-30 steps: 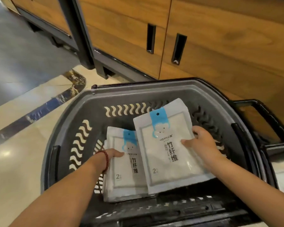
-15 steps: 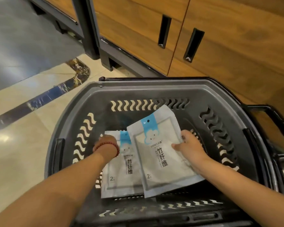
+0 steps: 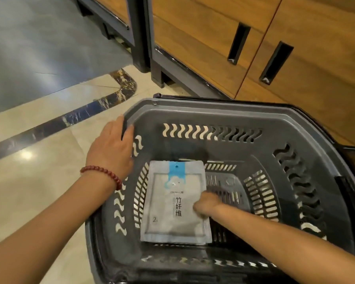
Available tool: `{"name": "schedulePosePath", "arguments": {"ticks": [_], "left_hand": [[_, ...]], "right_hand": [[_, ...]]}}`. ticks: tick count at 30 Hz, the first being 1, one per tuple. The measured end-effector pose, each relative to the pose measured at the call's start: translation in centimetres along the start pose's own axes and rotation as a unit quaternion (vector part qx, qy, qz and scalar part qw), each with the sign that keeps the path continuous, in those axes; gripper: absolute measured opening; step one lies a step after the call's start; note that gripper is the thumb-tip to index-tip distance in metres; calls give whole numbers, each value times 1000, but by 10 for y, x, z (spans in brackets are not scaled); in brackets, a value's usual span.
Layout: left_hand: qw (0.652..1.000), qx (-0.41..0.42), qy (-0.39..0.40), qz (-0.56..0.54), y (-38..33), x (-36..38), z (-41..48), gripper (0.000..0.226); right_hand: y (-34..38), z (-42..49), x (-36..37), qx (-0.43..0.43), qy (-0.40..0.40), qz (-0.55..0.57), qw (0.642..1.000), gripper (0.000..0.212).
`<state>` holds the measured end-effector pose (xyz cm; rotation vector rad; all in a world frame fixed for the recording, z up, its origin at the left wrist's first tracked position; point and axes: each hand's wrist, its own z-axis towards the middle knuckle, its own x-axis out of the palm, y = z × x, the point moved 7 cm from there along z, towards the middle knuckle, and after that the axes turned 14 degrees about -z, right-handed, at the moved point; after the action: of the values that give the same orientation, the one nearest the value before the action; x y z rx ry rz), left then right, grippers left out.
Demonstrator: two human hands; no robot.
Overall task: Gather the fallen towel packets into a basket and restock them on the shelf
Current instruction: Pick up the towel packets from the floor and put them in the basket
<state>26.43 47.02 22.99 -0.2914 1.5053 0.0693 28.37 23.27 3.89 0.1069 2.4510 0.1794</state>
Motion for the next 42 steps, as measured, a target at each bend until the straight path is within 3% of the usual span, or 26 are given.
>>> {"name": "schedulePosePath", "arguments": {"ticks": [3, 6, 10, 13, 16, 18, 22, 25, 27, 30, 34, 38, 42], "left_hand": [[999, -12, -14, -30, 5, 5, 1, 73], [998, -22, -41, -52, 5, 4, 5, 67], [998, -23, -44, -44, 6, 7, 5, 65], [998, -15, -38, -52, 6, 9, 5, 63], [998, -27, -10, -55, 7, 9, 3, 68], [997, -35, 9, -63, 7, 6, -1, 68], [984, -41, 55, -162, -25, -1, -23, 63], [943, 21, 73, -324, -92, -13, -52, 55], [907, 62, 87, -407, -143, -24, -77, 48], [860, 116, 114, -483, -212, -36, -117, 40], [824, 227, 146, -498, -280, -37, -172, 36], [791, 291, 292, -452, -333, 15, -230, 37], [789, 269, 428, -350, -366, 98, -271, 34]], "right_hand": [[-4, 6, 16, 8, 81, 44, 996, 24], [-3, 7, 28, -3, 109, 110, 988, 29], [3, 11, 21, -39, 101, 100, 989, 35], [-1, 11, 11, -63, 91, 0, 994, 38], [-1, -5, -9, -103, 50, -131, 985, 33], [-2, -27, -29, -125, 14, -144, 982, 21], [-30, -96, -72, -150, -89, -91, 981, 24], [-68, -166, -98, -162, -190, 27, 968, 30], [-102, -215, -109, -159, -272, 101, 944, 23], [-165, -275, -104, -115, -369, 177, 905, 17], [-257, -313, -46, -12, -416, 233, 879, 16], [-344, -330, 74, 99, -377, 290, 874, 14], [-391, -342, 198, 205, -297, 359, 861, 17]]}}
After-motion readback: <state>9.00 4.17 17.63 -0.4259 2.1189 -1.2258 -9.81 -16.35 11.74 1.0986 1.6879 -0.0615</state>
